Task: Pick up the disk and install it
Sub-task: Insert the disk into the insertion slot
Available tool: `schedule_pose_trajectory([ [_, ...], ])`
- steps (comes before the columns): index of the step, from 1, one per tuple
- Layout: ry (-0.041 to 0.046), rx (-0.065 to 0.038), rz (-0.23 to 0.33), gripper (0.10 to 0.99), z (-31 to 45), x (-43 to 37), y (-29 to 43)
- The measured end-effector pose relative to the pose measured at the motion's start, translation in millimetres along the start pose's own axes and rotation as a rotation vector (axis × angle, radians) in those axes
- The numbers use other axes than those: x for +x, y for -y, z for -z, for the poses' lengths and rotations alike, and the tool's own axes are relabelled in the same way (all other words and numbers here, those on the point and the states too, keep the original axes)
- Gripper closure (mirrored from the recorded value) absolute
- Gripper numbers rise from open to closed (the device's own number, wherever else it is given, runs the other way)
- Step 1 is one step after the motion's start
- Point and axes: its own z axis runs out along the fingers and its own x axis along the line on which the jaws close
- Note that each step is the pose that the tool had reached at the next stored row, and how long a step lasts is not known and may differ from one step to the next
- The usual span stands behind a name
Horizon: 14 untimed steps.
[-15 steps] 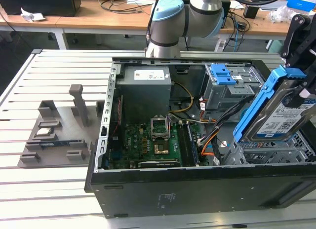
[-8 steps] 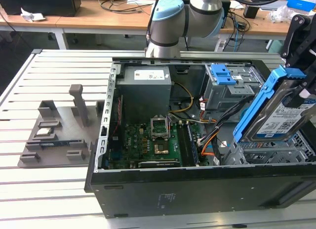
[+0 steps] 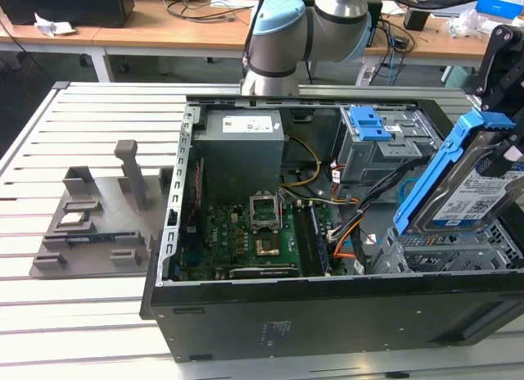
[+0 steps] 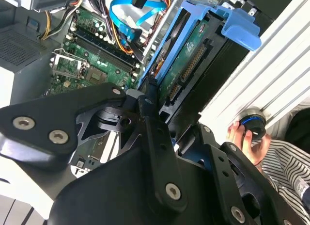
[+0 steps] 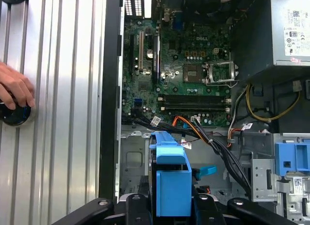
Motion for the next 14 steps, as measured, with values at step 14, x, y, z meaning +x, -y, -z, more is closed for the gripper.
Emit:
schedule_pose_trajectory([
  [14, -0.0194, 0.0, -0.03, 0.722, -21.1, -1.7, 7.6],
])
